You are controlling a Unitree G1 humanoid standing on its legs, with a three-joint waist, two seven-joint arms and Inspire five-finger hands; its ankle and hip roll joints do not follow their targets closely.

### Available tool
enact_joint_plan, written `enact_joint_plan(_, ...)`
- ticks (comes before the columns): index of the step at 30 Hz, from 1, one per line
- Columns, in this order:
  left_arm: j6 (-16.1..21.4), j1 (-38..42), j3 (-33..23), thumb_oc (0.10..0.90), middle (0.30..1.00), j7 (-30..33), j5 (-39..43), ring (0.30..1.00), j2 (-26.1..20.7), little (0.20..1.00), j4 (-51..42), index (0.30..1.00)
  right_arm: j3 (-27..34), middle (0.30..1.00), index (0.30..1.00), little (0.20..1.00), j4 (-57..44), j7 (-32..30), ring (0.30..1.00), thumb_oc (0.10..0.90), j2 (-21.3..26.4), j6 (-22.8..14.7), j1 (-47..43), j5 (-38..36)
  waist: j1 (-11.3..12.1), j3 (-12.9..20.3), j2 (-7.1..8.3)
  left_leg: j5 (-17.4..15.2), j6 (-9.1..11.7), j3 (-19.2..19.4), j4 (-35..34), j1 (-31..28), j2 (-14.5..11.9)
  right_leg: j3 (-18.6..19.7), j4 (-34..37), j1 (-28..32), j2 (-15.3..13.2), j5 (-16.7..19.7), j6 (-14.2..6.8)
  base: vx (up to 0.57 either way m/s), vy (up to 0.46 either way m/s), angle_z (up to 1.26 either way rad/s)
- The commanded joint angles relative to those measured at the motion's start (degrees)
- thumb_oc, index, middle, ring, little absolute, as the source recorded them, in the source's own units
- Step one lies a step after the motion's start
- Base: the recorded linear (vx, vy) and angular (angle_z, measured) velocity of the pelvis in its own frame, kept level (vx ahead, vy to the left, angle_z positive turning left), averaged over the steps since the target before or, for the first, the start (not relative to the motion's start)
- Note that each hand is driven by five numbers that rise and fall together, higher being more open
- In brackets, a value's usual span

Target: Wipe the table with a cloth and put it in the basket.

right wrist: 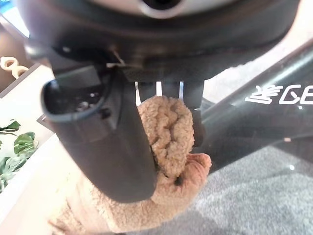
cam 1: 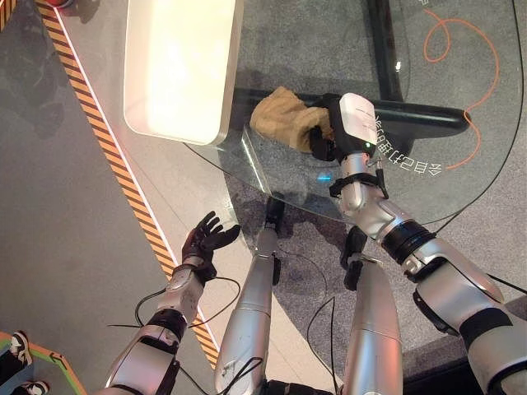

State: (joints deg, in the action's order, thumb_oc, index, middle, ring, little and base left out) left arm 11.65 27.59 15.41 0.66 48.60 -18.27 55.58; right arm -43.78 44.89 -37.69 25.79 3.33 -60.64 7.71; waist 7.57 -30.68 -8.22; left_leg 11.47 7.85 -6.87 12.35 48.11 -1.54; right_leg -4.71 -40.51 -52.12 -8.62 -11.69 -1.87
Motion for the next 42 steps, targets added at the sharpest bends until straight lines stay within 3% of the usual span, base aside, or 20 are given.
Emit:
enact_joint_plan(1,1.54,0.15,0.29,0.8,0.9,0.07,1.7,0.9,-3.01,0.9,1.58,0.9,9.23,0.3,0.3,0.2,8.08,-9.79,0.3,0.1,12.12,2.65,-7.94,-3.92,-1.63,0.89,0.43,-9.56,-8.97,6.01,7.79,-0.84,5.81,-3.65,13.89,1.31,3.02,10.61,-0.66,0.0,0.0,0.0)
enact_joint_plan(12,0.84,0.59,-0.15,0.8,0.9,-0.55,2.57,0.9,-4.87,0.9,1.89,0.9,15.19,0.3,0.3,0.2,19.6,-13.18,0.3,0.1,16.26,0.32,-7.75,-8.61,-2.07,0.89,0.77,-10.19,-9.16,5.9,8.1,-0.46,5.4,-3.33,14.05,1.25,3.48,10.41,-0.82,0.0,0.0,0.0)
enact_joint_plan(19,-0.17,1.43,-1.28,0.8,0.9,-0.69,2.57,0.9,-6.5,0.9,2.3,0.9,17.75,0.3,0.3,0.2,22.11,-15.99,0.3,0.1,18.4,1.13,-6.38,-10.56,-2.75,0.89,1.71,-10.51,-9.13,5.73,8.04,-0.25,5.05,-2.87,14.44,1.16,3.99,10.68,-1.11,0.0,-0.016,0.03)
enact_joint_plan(42,-1.84,4.74,-3.96,0.8,0.9,-3.4,2.61,0.9,-10.55,0.9,6.93,0.9,23.26,0.3,0.3,0.2,28.14,-17.3,0.3,0.1,21.04,2.75,-3.6,-21.5,-3.88,0.89,3.85,-11.1,-8.5,5.35,7.47,-0.41,4.13,-1.82,15.7,1.68,4.97,10.76,-1.53,0.0,-0.004,-0.02)
